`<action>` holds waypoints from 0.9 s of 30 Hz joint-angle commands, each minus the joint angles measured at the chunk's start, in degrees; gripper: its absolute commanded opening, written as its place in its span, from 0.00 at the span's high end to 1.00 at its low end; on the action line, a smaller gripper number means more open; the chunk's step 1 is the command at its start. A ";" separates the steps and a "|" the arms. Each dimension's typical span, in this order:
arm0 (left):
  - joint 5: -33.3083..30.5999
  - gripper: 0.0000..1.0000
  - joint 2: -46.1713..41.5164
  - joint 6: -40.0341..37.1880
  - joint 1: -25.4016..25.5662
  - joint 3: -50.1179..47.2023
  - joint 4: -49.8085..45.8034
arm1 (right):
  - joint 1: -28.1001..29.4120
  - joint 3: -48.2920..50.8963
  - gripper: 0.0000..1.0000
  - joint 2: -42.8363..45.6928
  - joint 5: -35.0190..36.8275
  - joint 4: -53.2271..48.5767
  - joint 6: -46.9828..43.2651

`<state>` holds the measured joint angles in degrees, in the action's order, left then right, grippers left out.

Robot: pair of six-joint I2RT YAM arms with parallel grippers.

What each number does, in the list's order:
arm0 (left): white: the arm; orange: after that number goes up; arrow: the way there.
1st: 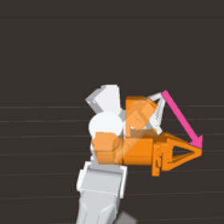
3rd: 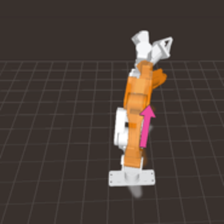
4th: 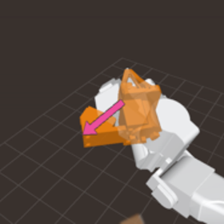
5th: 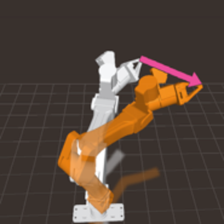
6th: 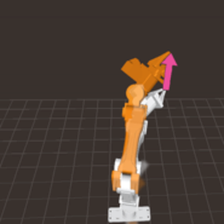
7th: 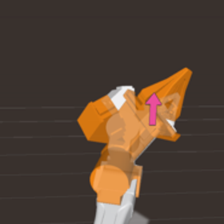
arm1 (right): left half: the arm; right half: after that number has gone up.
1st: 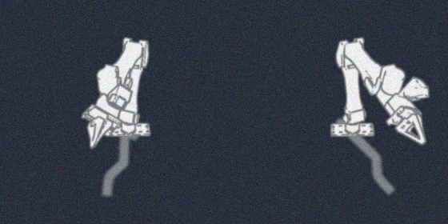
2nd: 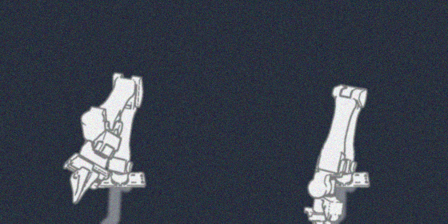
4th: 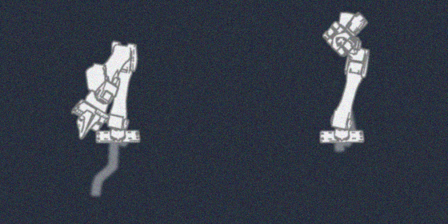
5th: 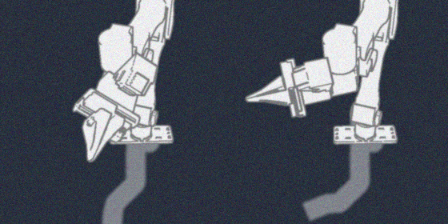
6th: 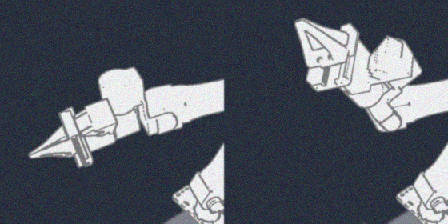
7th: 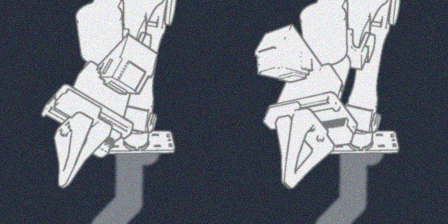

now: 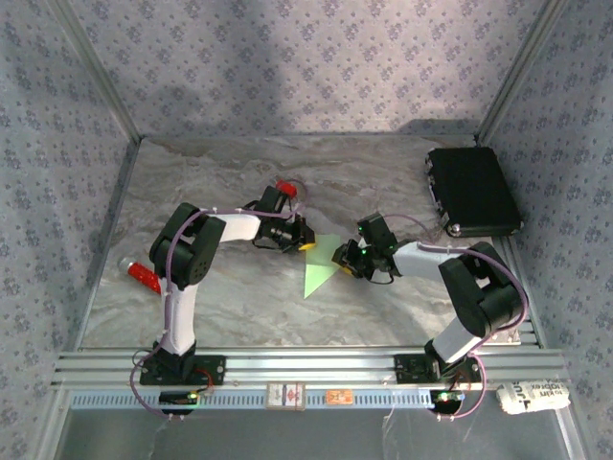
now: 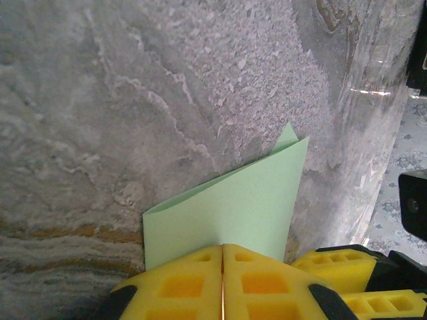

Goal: Fold a paper plane with a square sheet of paper (pick it up from the middle)
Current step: Fold the wing for the fifth time at the center of the table.

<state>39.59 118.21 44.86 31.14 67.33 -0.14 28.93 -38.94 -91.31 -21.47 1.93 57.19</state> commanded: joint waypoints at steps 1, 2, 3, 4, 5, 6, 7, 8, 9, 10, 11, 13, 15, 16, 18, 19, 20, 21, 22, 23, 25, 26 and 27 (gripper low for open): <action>-2.28 0.92 0.68 -0.10 -0.03 -1.95 -4.34 | 0.38 -1.10 0.65 -0.71 0.53 -1.93 1.04; -2.30 0.92 0.79 -0.11 -0.09 -1.88 -4.34 | 0.41 -1.37 0.65 -1.26 0.31 -2.06 1.23; -2.32 0.92 0.81 -0.09 -0.02 -1.86 -4.43 | 0.49 -1.41 0.65 -1.85 0.22 -2.01 1.46; -2.33 0.92 0.84 -0.07 -0.03 -1.91 -4.43 | 0.58 -1.33 0.65 -2.26 0.00 -1.23 1.74; -2.33 0.92 0.78 -0.12 0.04 -1.89 -4.39 | 0.60 -1.15 0.65 -2.60 -0.28 -0.41 2.18; -2.32 0.92 0.79 -0.08 0.06 -1.90 -4.34 | 0.68 -1.01 0.65 -3.02 -0.79 0.59 2.57; -2.28 0.92 0.77 -0.06 -0.01 -1.97 -4.34 | 0.68 -1.05 0.65 -3.37 -1.38 1.58 2.89; -2.33 0.92 0.87 -0.07 0.00 -1.97 -4.28 | 0.68 -1.09 0.65 -3.66 -1.90 2.22 3.16; -2.32 0.92 0.87 -0.12 -0.01 -1.94 -4.26 | 0.78 -1.38 0.66 -3.85 -2.26 2.70 3.36; -2.27 0.92 0.88 -0.04 0.03 -1.95 -4.25 | 0.87 -1.64 0.66 -3.80 -2.50 3.12 3.35; -2.20 0.92 0.87 0.02 -0.02 -2.01 -4.18 | 0.87 -1.90 0.66 -3.78 -2.61 3.23 3.37; -2.24 0.92 0.87 0.05 0.06 -1.96 -4.18 | 0.87 -2.42 0.66 -3.62 -2.74 3.29 3.28; -2.24 0.92 0.88 -0.02 0.01 -1.95 -4.16 | 0.83 -2.69 0.66 -3.65 -3.19 3.99 3.36; -2.22 0.92 0.84 0.03 0.06 -1.96 -4.16 | 0.77 -2.86 0.66 -3.76 -3.39 4.10 3.36; -2.24 0.92 0.83 -0.10 0.01 -2.04 -4.25 | 0.78 -3.06 0.65 -3.69 -3.66 4.62 3.27; -2.23 0.92 0.80 -0.07 -0.01 -2.03 -4.17 | 0.77 -3.07 0.66 -3.70 -3.70 4.82 3.28; -2.23 0.92 0.79 -0.10 0.04 -2.07 -4.16 | 0.77 -3.08 0.65 -3.61 -3.75 4.98 3.19; -2.23 0.92 0.79 0.03 -0.02 -2.07 -4.16 | 0.69 -3.03 0.66 -3.47 -3.75 5.13 3.18; -2.20 0.92 0.69 0.01 0.01 -2.25 -4.16 | 0.69 -2.94 0.66 -3.35 -3.75 5.17 3.10; -2.24 0.92 0.61 -0.03 0.03 -2.28 -4.10 | 0.62 -2.97 0.66 -3.26 -3.67 5.03 3.06; -2.29 0.92 0.55 0.01 0.03 -2.38 -4.08 | 0.44 -2.77 0.66 -2.91 -3.34 4.84 2.84; -2.29 0.92 0.53 -0.03 0.05 -2.40 -4.08 | 0.36 -2.71 0.65 -2.66 -3.18 4.70 2.72; -2.30 0.92 0.52 0.04 0.01 -2.38 -4.12 | 0.26 -2.57 0.65 -2.40 -3.05 4.60 2.49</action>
<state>39.59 118.17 44.88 31.14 67.07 0.23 29.28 -40.69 -93.97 -23.92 5.69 59.57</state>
